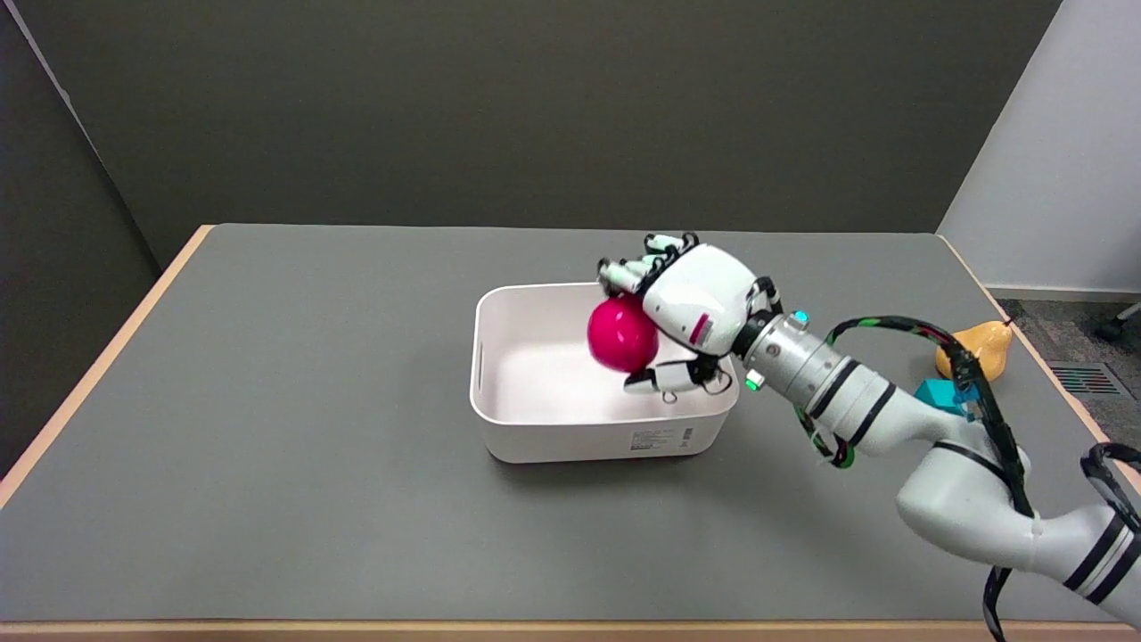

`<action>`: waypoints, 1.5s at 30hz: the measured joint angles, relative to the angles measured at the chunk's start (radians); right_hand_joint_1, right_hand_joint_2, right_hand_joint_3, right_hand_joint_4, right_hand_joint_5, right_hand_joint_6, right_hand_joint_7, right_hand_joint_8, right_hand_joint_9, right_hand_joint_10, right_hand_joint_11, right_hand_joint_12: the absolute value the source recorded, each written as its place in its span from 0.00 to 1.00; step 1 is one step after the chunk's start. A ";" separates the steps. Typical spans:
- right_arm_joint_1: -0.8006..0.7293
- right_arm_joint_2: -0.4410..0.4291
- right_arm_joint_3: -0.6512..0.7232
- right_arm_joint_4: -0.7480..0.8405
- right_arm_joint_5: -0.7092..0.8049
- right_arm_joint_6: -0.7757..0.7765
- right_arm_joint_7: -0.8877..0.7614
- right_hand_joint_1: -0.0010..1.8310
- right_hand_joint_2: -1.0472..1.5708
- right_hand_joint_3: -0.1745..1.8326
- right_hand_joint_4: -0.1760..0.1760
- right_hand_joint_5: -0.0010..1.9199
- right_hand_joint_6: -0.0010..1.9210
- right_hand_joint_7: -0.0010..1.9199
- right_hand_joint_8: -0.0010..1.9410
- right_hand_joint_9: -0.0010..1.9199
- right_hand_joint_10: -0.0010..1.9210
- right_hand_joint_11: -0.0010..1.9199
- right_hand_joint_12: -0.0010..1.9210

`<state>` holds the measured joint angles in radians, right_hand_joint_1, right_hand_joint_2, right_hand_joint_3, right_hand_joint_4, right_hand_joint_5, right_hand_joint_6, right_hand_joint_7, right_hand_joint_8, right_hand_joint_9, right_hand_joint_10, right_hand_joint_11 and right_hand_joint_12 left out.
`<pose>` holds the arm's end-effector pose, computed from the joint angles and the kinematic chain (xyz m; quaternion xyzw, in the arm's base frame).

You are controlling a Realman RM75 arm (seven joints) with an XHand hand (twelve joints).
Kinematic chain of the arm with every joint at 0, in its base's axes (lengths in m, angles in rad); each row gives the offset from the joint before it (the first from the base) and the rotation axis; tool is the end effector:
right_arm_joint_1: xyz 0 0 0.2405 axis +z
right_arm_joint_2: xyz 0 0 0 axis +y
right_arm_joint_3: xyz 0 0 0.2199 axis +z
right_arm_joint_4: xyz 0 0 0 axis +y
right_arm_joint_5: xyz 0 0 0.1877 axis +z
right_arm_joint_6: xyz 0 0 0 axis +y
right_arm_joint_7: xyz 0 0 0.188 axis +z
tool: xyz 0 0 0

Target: Place the pomegranate into the white box.

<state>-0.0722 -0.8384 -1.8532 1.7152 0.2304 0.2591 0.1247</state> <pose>-0.1740 -0.3360 0.2545 0.8240 0.1569 -0.0501 0.5422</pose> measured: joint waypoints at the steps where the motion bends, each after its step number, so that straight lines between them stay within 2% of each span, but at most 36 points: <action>1: -0.005 -0.003 -0.002 0.002 0.006 -0.003 -0.020 0.30 0.63 0.56 0.79 0.09 0.25 0.07 0.14 0.03 0.24 0.00 0.48; 2: -0.010 -0.005 -0.004 0.005 0.012 -0.007 -0.038 0.28 0.62 0.56 0.80 0.06 0.24 0.03 0.09 0.01 0.15 0.00 0.43; 4: -0.020 -0.009 -0.007 0.011 0.023 -0.017 -0.072 0.27 0.59 0.52 0.77 0.00 0.04 0.00 0.00 0.00 0.00 0.00 0.29; 6: -0.027 -0.013 -0.008 0.017 0.034 -0.026 -0.102 0.28 0.60 0.45 0.76 0.00 0.00 0.00 0.00 0.00 0.00 0.00 0.25; 8: -0.034 -0.015 -0.008 0.023 0.046 -0.033 -0.126 0.27 0.59 0.43 0.74 0.00 0.00 0.00 0.00 0.00 0.00 0.00 0.21; 17: -0.059 -0.021 0.003 0.048 0.091 -0.052 -0.202 0.23 0.59 0.41 0.66 0.00 0.00 0.00 0.00 0.00 0.00 0.00 0.18; 23: -0.068 -0.027 0.014 0.057 0.111 -0.042 -0.229 0.14 0.60 0.43 0.62 0.00 0.00 0.00 0.00 0.00 0.00 0.00 0.12; 30: -0.066 -0.038 0.029 0.059 0.169 0.016 -0.246 0.08 0.64 0.45 0.65 0.00 0.00 0.00 0.00 0.00 0.00 0.00 0.03; 32: -0.062 -0.041 0.036 0.059 0.207 0.045 -0.247 0.08 0.63 0.50 0.69 0.00 0.00 0.00 0.00 0.00 0.00 0.00 0.00; 36: -0.052 -0.044 0.053 0.062 0.284 0.100 -0.223 0.08 0.62 0.52 0.69 0.00 0.00 0.00 0.00 0.00 0.00 0.00 0.00; 38: -0.047 -0.045 0.064 0.064 0.318 0.126 -0.195 0.08 0.64 0.47 0.68 0.00 0.00 0.00 0.00 0.00 0.00 0.00 0.00; 40: -0.043 -0.045 0.074 0.066 0.343 0.147 -0.167 0.08 0.65 0.47 0.68 0.00 0.00 0.00 0.00 0.00 0.00 0.00 0.01; 43: -0.036 -0.046 0.096 0.067 0.394 0.189 -0.109 0.07 0.62 0.54 0.71 0.00 0.00 0.00 0.00 0.00 0.00 0.00 0.04; 45: -0.033 -0.046 0.109 0.066 0.429 0.213 -0.076 0.07 0.63 0.55 0.71 0.00 0.00 0.00 0.00 0.00 0.00 0.00 0.04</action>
<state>-0.1055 -0.8840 -1.7441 1.7810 0.6590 0.4724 0.0488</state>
